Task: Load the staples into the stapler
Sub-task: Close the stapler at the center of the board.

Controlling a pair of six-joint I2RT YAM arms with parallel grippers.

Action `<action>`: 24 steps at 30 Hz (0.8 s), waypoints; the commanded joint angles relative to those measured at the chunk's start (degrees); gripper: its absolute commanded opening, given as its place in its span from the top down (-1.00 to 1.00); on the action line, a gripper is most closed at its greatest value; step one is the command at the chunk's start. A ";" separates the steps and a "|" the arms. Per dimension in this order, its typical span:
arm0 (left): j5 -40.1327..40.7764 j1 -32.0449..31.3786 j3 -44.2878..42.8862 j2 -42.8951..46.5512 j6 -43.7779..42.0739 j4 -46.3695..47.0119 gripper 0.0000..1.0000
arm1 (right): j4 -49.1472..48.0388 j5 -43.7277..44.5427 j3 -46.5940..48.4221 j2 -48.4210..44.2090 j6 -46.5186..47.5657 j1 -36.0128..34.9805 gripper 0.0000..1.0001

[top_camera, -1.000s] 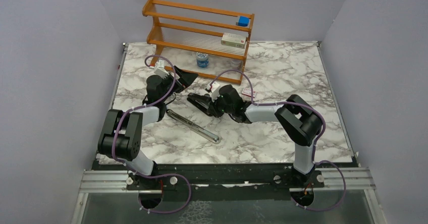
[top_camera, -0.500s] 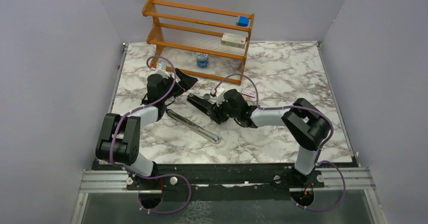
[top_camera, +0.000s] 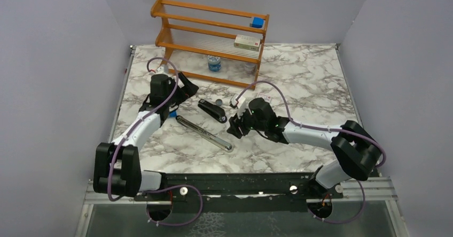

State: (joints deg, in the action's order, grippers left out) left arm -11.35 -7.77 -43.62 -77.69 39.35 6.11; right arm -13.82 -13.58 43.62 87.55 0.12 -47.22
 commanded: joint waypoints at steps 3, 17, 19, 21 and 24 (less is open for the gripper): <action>3.95 1.67 2.43 10.16 -0.16 -13.49 -0.96 | 4.61 0.67 -3.41 -2.03 -0.12 -6.07 -0.11; -4.70 1.84 18.38 20.38 7.52 -4.43 -0.98 | -5.06 5.07 -5.05 5.83 -2.49 -11.21 0.01; -4.89 1.79 19.71 20.92 8.15 -3.52 -0.98 | -5.67 6.29 -4.67 6.87 -2.50 -11.15 0.17; -4.90 1.79 20.37 21.18 8.28 -3.83 -0.98 | -6.52 6.99 -4.57 7.26 -2.50 -11.12 0.39; -5.67 1.79 22.37 21.51 9.38 -3.30 -0.98 | -7.49 7.53 -3.84 8.31 -2.68 -11.14 0.65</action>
State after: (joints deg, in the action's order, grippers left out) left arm -14.55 -6.22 -23.29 -57.78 46.54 -0.95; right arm -18.74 -9.08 38.85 93.65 -2.11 -58.04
